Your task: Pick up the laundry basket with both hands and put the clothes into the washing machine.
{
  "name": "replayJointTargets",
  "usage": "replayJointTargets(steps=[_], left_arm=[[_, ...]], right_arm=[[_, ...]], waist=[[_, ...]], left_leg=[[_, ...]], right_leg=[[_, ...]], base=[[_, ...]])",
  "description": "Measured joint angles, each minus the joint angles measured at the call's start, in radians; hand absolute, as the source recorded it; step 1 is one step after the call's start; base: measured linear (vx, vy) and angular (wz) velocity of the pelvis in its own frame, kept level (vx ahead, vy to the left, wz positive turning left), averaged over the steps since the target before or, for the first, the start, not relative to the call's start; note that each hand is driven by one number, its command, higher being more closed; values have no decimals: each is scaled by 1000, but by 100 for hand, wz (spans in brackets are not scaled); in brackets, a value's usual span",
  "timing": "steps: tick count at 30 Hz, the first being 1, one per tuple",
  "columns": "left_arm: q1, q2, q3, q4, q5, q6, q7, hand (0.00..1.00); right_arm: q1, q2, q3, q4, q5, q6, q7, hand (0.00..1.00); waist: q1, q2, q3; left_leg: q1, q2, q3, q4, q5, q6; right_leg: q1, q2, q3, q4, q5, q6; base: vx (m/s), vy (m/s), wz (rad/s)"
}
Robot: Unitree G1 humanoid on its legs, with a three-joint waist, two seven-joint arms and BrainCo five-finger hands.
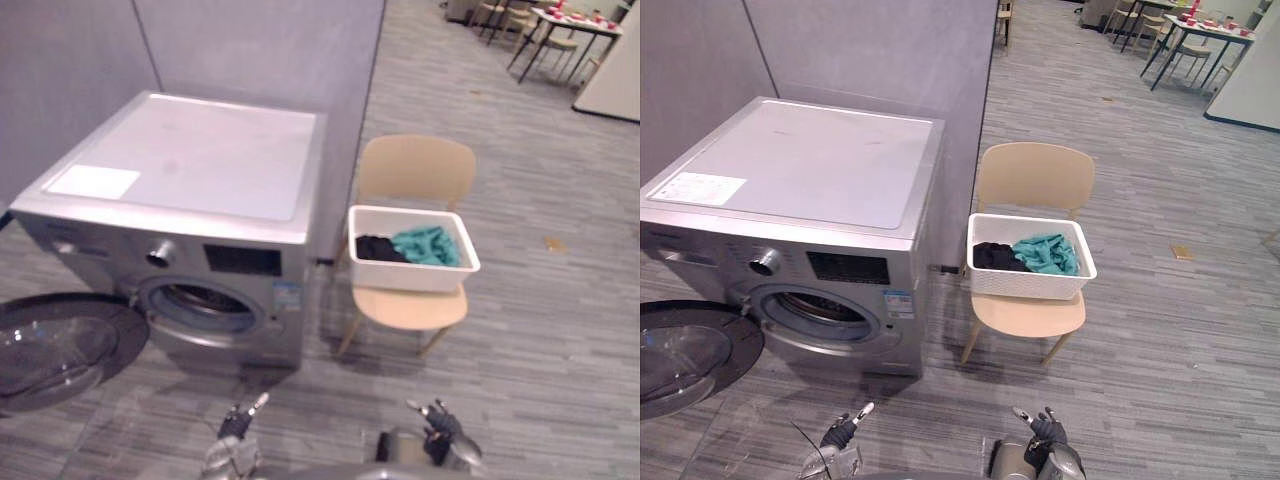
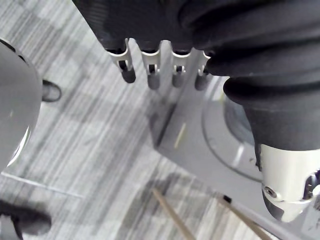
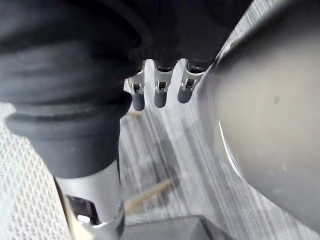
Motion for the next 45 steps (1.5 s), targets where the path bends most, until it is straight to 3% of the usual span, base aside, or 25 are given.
replayJointTargets(steps=[1,2,3,6,8,10,12,13,14,15,16,17,18,19,20,23,31,34,36,38,41,43,44,45], left_arm=[[12,18,0,7,1,0,1,0],[18,19,1,17,1,1,0,0],[23,-2,13,45,1,4,1,0],[33,-39,45,54,-15,3,3,0],[32,-38,74,65,-72,0,7,0],[28,-30,90,66,-134,-1,14,0],[20,2,87,63,-160,-3,27,0],[19,8,90,62,-166,-5,27,0],[12,9,89,61,-167,-7,27,0],[14,-1,80,60,-167,-7,27,0],[12,-5,72,59,-164,-7,27,0],[16,-14,44,49,-157,-8,26,0],[18,-16,24,48,-154,-7,24,0],[20,-14,20,49,-150,-6,20,0],[19,-12,25,48,-154,-5,17,0],[21,-15,94,41,-200,-2,18,0],[-7,-20,129,39,-177,4,19,0],[0,-19,120,40,-177,4,20,0],[0,1,114,40,-175,4,20,0],[2,22,108,40,-156,5,20,0],[0,30,63,40,-150,4,19,0],[3,33,29,40,-137,3,17,0],[7,45,9,39,-128,2,16,0],[12,59,1,39,-118,2,9,0]], right_arm=[[-3,-4,-53,56,-6,14,1,0],[-6,-15,-63,73,-14,20,1,0],[-9,-51,-68,114,-37,24,0,0],[12,-126,-82,181,-58,43,-3,0],[2,-136,-59,181,-67,36,-3,0],[-14,-127,-35,181,-67,30,-5,0],[-30,-105,22,181,-67,28,-12,0],[-31,-102,34,178,-67,26,-16,0],[-32,-95,46,172,-63,23,-20,0],[-50,-110,64,167,-56,19,-23,0],[-57,-115,64,160,-56,18,-22,0],[-72,-120,65,146,-56,17,-19,0],[-76,-123,67,126,-56,12,-18,0],[-78,-111,72,117,-56,13,-17,0],[-80,-100,75,110,-56,13,-17,0],[-79,-63,79,74,-56,15,-19,0],[-73,-58,153,-79,-56,13,-17,0],[-71,-60,156,-186,-57,13,-20,0],[-69,-53,177,-304,-57,12,-25,0],[-68,-52,186,-389,-60,4,-30,0],[-81,-77,181,-505,-79,-11,-40,0],[-102,-105,178,-565,-89,-13,-40,0],[-109,-119,170,-605,-98,-15,-41,0],[-112,-129,168,-630,-104,-18,-41,0]], waist=[[6,-28,-32],[7,-14,-37],[-1,38,-41],[-4,78,-62],[-6,81,-75],[-12,74,-81],[-7,39,-53],[-2,34,-44],[5,32,-35],[20,37,-28],[25,43,-25],[31,57,-20],[28,71,-19],[30,72,-22],[31,68,-24],[31,37,-20],[27,32,-37],[27,25,-30],[-3,-18,-7],[-23,-39,-1],[-21,-41,-1],[-21,-30,6],[-21,-44,1],[-21,-64,-5]], left_leg=[[-3,-8,-7,-7,1,-28],[-9,6,-5,-7,14,-40],[-24,48,-10,-7,46,-44],[-7,105,-40,2,143,-77],[-48,145,-77,80,163,-89],[-138,182,-119,210,192,-51],[-243,234,-97,391,293,66],[-268,248,-93,443,316,89],[-295,248,-99,501,259,68],[-333,161,-125,526,101,13],[-341,113,-131,507,53,-8],[-335,26,-125,406,18,-9],[-314,-23,-75,261,10,22],[-273,-27,-44,160,-3,80],[-265,-40,-47,129,9,96],[-230,-61,-36,57,41,97],[-160,-99,-26,-26,60,106],[-115,-97,7,-55,63,110],[-74,-116,-5,-48,59,115],[-62,-118,-20,-48,50,134],[-79,-98,-44,-50,52,135],[-87,-79,-62,-50,56,125],[-94,-86,-83,-51,58,111],[-94,-99,-104,-56,57,99]], right_leg=[[34,-9,-5,-135,52,93],[49,7,-20,-177,38,115],[86,50,-44,-261,59,112],[166,135,-63,-367,89,79],[191,182,-71,-423,100,55],[217,223,-89,-499,119,25],[270,257,-103,-574,142,-10],[284,267,-103,-582,144,-22],[295,278,-101,-587,146,-33],[298,281,-92,-588,143,-47],[297,280,-87,-588,143,-48],[297,277,-81,-589,145,-51],[294,282,-88,-591,144,-49],[295,291,-89,-600,133,-47],[297,285,-88,-607,133,-37],[315,268,-95,-626,156,-29],[306,234,-87,-563,109,6],[163,205,-70,-241,40,22],[62,160,-63,30,34,26],[44,133,-61,91,33,26],[54,125,-86,-19,-24,3],[75,135,-66,-197,-5,17],[95,134,-32,-305,68,50],[107,121,-21,-351,141,56]], base=[[221,-410,-48],[232,-497,-61],[88,-321,-31],[116,-352,-18],[66,-285,-19],[16,-298,-3],[1,-264,8],[20,-188,8],[46,-199,-4],[51,-155,-14],[34,-72,-25],[-8,10,-14],[0,0,0],[-14,12,14],[11,2,11],[103,24,4],[78,55,-6],[21,71,-31],[-1,42,8],[44,6,28],[54,-29,20],[78,-82,30],[107,-153,47],[134,-248,58]])
